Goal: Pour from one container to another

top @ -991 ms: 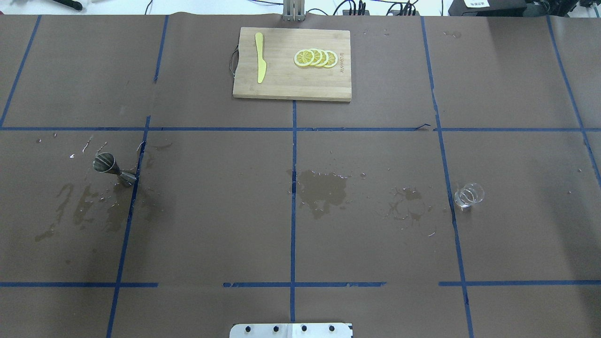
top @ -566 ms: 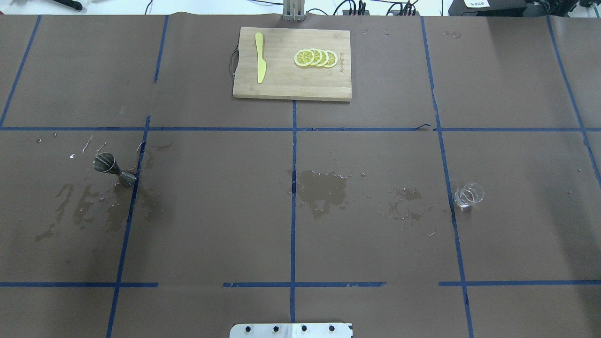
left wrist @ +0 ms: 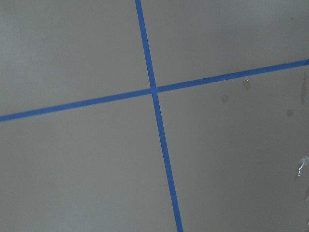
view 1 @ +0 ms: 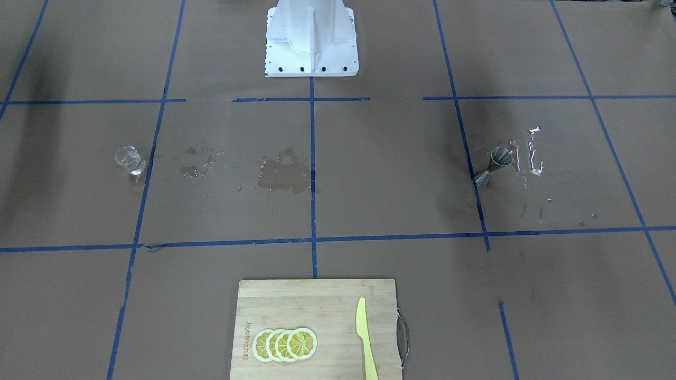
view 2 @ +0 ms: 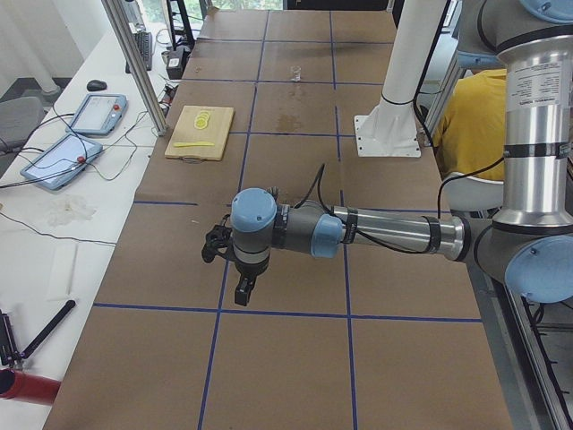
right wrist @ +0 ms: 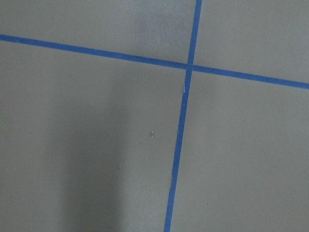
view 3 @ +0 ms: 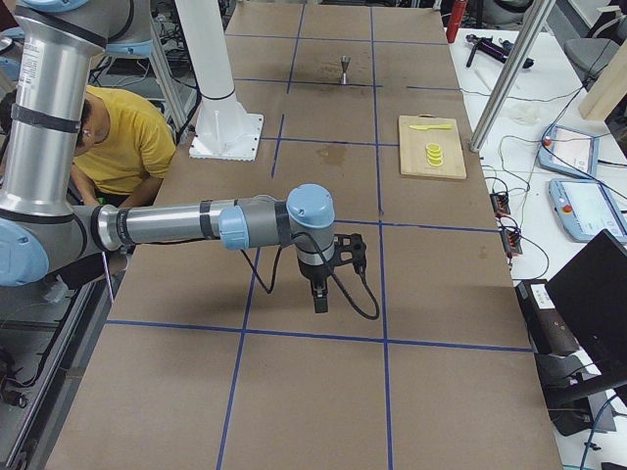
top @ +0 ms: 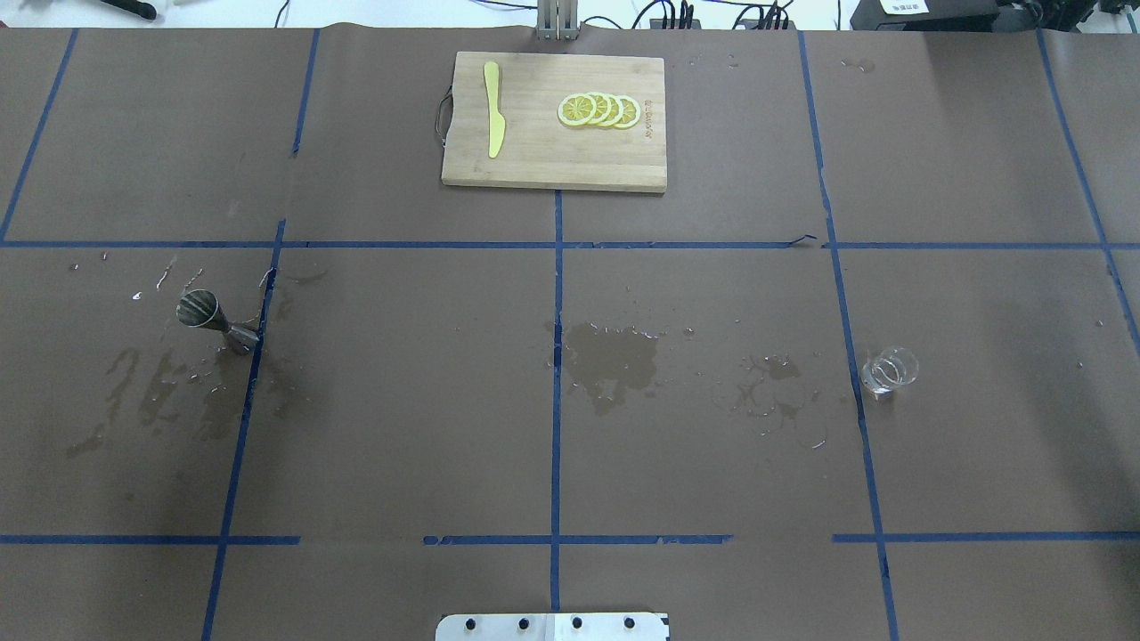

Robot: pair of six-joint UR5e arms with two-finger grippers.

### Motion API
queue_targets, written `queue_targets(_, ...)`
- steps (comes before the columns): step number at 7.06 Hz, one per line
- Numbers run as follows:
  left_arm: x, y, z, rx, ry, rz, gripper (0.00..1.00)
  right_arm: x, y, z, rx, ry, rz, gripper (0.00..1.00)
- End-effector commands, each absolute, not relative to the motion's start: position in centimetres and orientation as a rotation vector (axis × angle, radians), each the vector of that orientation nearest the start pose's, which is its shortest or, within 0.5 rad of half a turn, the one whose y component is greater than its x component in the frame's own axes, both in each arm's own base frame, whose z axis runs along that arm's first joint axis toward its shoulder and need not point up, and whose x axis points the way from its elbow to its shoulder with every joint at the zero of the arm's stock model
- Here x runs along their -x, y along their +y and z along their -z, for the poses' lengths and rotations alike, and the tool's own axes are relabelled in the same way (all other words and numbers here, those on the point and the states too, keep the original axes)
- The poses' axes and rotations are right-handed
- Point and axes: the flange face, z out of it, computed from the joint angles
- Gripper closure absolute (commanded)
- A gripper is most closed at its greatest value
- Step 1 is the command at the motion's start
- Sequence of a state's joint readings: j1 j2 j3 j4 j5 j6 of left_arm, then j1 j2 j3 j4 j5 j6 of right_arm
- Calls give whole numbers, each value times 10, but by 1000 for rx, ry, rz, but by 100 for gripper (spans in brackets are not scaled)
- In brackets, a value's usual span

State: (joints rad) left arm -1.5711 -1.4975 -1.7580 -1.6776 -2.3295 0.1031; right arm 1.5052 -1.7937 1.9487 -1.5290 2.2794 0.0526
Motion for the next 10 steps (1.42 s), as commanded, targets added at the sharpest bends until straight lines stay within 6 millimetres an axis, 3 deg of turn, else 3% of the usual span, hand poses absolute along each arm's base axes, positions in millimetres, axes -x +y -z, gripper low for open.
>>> queue_targets(1,65,-493,-560,-362,738,-229,0,-40,-438,-539,-135,-739,-122,0)
queue_targets(3,65,-495,-557,-522,720,-293,0,-40,-445,-538,-220,-737,15,0)
queue_targets(5,65,-501,-536,-756,693,-359,0,-37,-440,-544,-269,-749,199,0)
queue_targets(6,62,-492,-521,-801,746,-353,0,-35,-438,-543,-269,-779,204,0)
queue_targets(7,57,-485,-526,-855,810,-414,0,-35,-442,-539,-273,-776,196,0)
queue_targets(8,42,-478,-513,-970,824,-477,0,-35,-442,-538,-276,-775,195,0)
queue_targets(9,-15,-479,-501,-916,916,-515,0,-35,-440,-540,-269,-775,191,0)
queue_targets(10,-50,-473,-484,-899,1004,-452,0,-36,-438,-543,-267,-775,191,0)
